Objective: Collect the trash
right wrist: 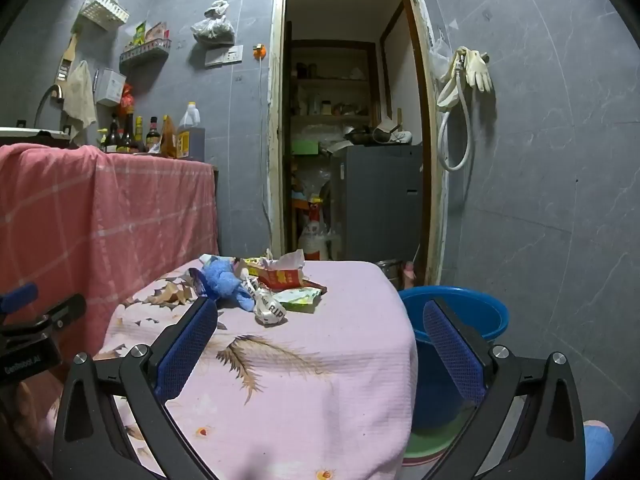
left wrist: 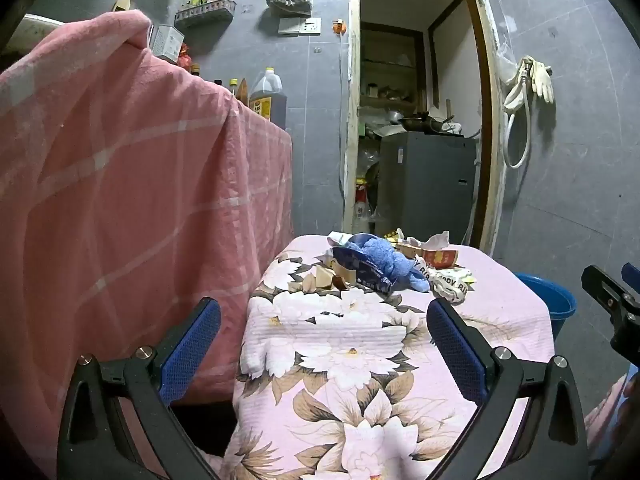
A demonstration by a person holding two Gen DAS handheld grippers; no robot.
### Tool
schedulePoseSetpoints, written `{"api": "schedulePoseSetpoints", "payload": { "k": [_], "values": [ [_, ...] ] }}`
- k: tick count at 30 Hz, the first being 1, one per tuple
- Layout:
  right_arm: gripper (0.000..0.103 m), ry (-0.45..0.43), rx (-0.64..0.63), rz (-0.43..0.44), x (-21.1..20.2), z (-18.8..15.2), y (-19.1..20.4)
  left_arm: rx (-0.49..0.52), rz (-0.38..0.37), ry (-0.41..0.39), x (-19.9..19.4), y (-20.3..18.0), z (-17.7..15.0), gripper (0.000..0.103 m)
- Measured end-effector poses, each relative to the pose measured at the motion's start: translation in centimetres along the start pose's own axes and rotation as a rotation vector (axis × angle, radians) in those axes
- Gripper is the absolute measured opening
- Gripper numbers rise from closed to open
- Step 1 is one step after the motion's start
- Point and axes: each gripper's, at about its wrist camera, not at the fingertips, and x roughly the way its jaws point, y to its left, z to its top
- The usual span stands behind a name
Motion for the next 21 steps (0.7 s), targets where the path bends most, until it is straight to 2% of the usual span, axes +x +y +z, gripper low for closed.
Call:
{"api": "schedulePoseSetpoints", "payload": {
  "k": [21],
  "values": [
    [0.103,-0.001,0.003,0.002,-0.08,-0.12,-0.03,-0.001,-0.001,0.007,0.02,0.00,0.00,0.101]
  ]
}}
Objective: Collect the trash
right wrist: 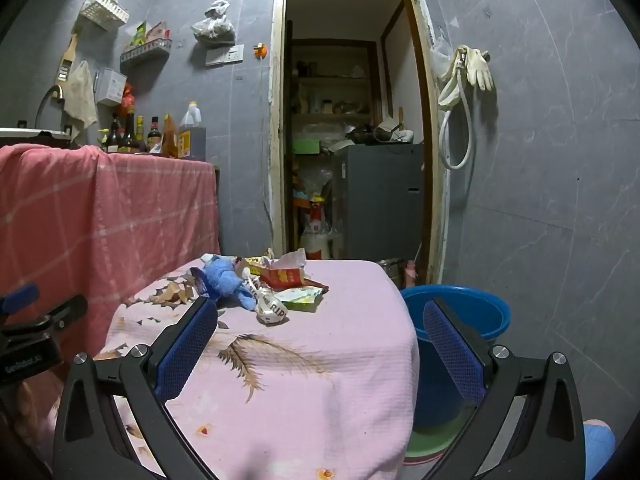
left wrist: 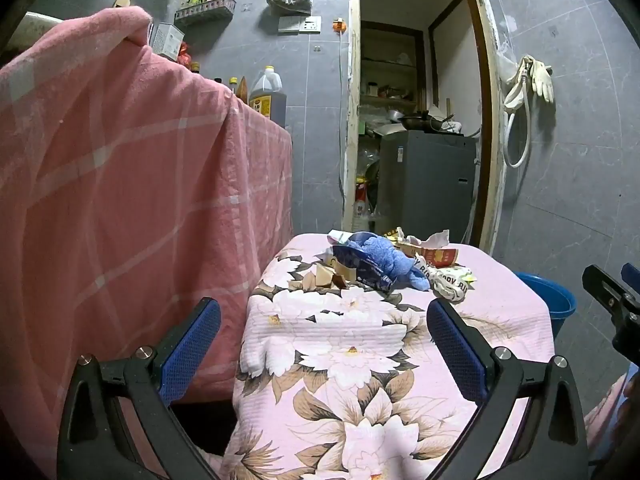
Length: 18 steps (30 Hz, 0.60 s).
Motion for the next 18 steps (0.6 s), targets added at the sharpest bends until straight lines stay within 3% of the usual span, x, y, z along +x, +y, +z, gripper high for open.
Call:
{"api": "schedulePoseSetpoints", "payload": {
  "k": [18],
  "values": [
    [0.103,0.003,0.004,0.000,0.26,0.02,0.26,-0.001,0.001,0.001,-0.01,0.01,0.00,0.101]
  ]
}}
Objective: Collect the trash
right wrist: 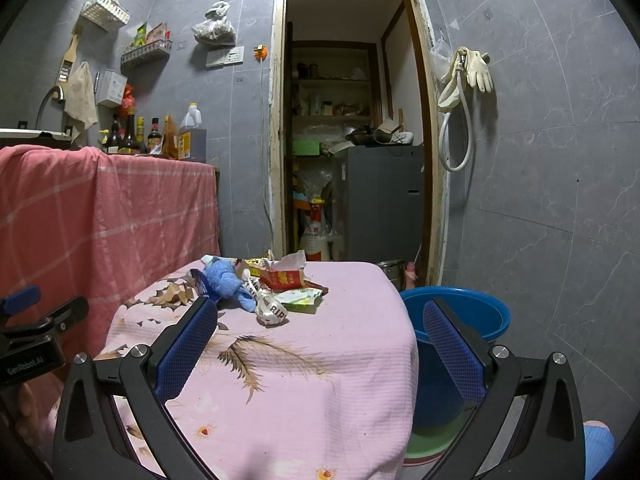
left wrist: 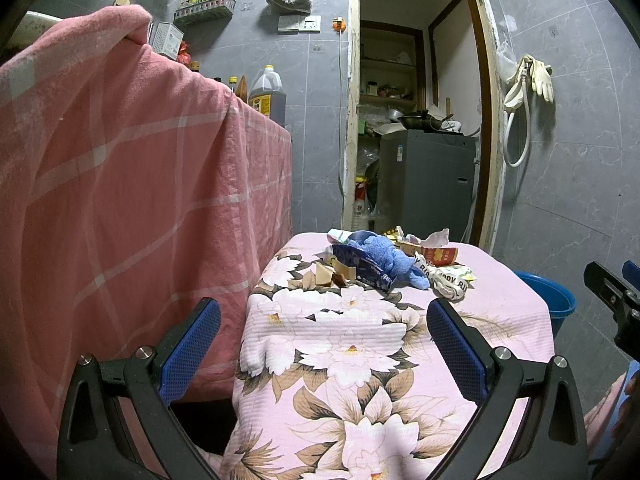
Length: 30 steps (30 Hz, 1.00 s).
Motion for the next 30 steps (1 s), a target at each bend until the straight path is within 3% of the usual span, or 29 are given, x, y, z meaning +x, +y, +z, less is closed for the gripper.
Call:
{"api": "schedulePoseSetpoints", "payload": {
  "k": [30],
  "values": [
    [0.103,-0.005,0.001,0.003,-0.32,0.07,-0.38,0.000,0.000,0.002,0.01,0.00,0.00,0.101]
  ]
}}
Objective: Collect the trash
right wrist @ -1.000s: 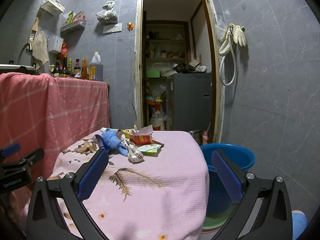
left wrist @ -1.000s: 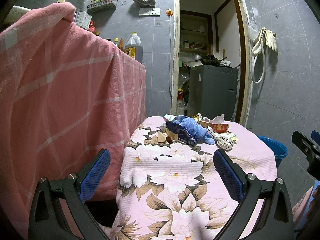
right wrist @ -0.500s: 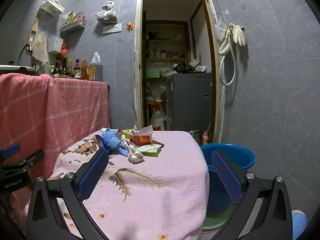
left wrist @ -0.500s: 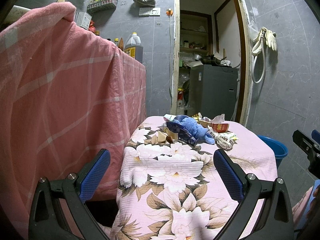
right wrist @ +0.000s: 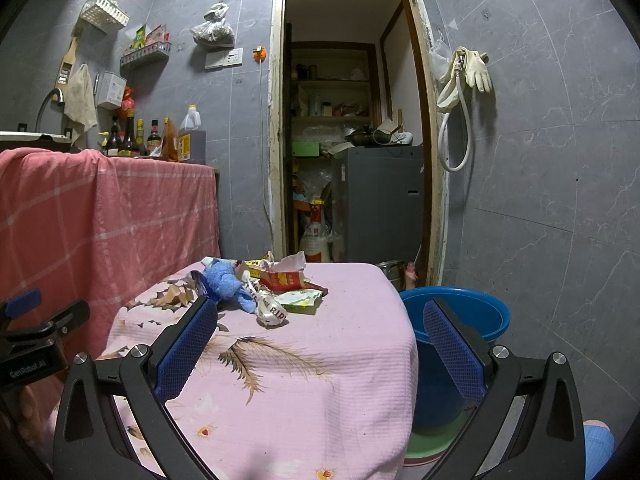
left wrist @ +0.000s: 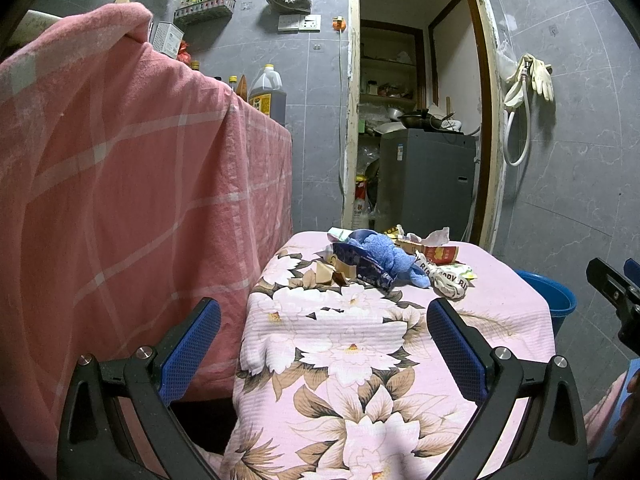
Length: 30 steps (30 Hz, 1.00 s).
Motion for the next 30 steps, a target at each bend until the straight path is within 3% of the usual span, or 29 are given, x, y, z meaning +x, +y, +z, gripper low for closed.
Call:
{"api": "schedulePoseSetpoints", "payload": {
  "k": [30],
  "values": [
    [0.103,0.008,0.009,0.008,-0.24,0.35,-0.03,-0.004,0.001,0.011,0.05,-0.07,0.14,0.101]
  ]
}}
